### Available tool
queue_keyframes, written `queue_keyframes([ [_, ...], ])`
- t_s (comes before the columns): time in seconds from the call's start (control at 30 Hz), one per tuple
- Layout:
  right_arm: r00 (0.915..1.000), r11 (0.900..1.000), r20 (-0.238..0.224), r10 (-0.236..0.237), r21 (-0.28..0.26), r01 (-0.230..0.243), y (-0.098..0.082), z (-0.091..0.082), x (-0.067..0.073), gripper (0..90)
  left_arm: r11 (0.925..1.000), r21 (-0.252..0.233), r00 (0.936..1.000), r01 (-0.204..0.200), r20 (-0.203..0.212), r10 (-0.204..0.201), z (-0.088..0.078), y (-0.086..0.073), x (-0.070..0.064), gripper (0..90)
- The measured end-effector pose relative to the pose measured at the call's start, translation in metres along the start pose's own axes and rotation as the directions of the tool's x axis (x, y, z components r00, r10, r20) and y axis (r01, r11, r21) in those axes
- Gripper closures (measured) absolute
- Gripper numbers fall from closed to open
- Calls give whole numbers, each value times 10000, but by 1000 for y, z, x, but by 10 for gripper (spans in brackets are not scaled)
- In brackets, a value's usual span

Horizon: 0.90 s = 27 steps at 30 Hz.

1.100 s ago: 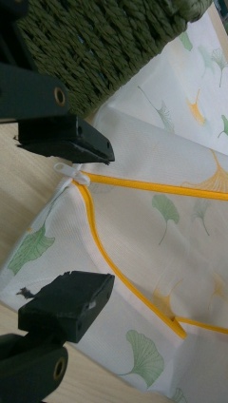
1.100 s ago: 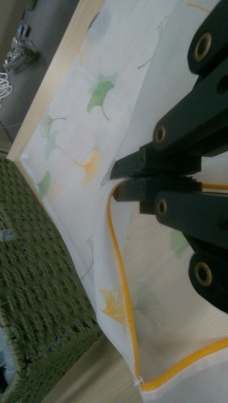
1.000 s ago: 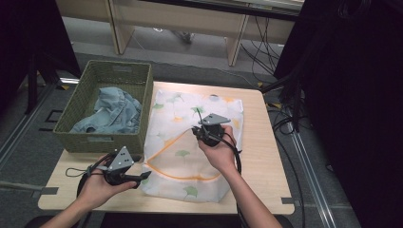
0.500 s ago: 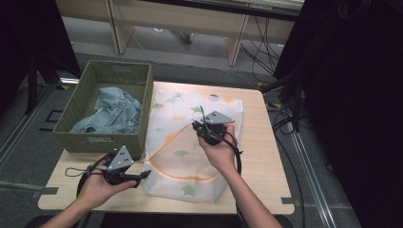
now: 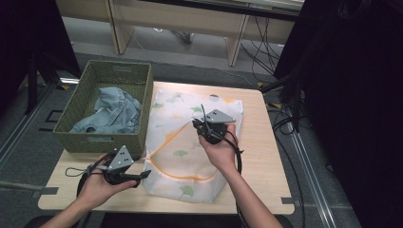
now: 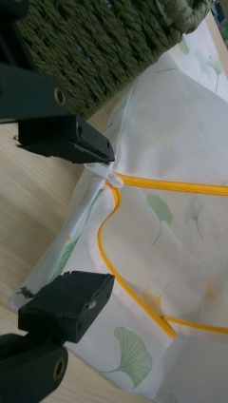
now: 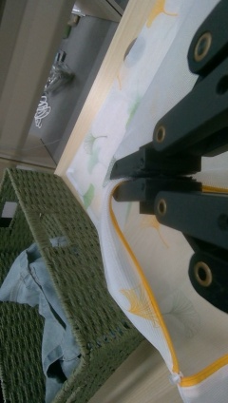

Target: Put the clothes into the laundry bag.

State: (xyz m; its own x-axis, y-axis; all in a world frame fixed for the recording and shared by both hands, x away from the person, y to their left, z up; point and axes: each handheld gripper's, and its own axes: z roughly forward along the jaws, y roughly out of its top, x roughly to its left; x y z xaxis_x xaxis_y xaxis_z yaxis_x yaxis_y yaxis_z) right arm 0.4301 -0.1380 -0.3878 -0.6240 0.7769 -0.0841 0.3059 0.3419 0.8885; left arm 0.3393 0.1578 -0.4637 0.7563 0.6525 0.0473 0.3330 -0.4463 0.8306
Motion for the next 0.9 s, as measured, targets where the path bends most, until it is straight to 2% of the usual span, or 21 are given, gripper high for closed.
queue_keyframes([
  [0.23, 10000, 9998, 32, -87, -171, 87, 3, -2, 1, 895, 10000, 3, 10000, -18, -14, 18, 0, 0, 0, 350],
  [0.33, 9999, 9998, 99, 46, -202, -44, 4, -3, 3, 895, 10000, -6, 10000, -17, -16, 17, 0, 0, 0, 350],
  [0.37, 9999, 9995, 109, -127, -292, 130, 5, -3, 2, 895, 10000, -11, 10000, -15, -13, 15, 0, 0, 0, 350],
  [0.43, 9999, 9995, 127, -88, -311, 92, 5, -4, 3, 895, 10000, -34, 10000, -19, -16, 19, -1, 0, 0, 350],
  [0.53, 9993, 9984, 214, -313, -454, 323, 6, -5, 4, 895, 10000, -63, 10000, -50, -2, 50, -1, 1, 0, 349],
  [0.7, 9994, 9986, 186, -277, -454, 285, 7, -5, 5, 894, 9999, -110, 10000, -28, 2, 28, -1, 1, -1, 349],
  [0.83, 9991, 9982, 230, -343, -474, 353, 7, -6, 4, 894, 9995, -304, 10000, -81, -5, 81, -3, 4, -3, 348],
  [0.9, 9991, 9983, 245, -346, -469, 357, 7, -6, 3, 893, 9987, -498, 9998, -78, -189, 69, -7, 8, -3, 345],
])
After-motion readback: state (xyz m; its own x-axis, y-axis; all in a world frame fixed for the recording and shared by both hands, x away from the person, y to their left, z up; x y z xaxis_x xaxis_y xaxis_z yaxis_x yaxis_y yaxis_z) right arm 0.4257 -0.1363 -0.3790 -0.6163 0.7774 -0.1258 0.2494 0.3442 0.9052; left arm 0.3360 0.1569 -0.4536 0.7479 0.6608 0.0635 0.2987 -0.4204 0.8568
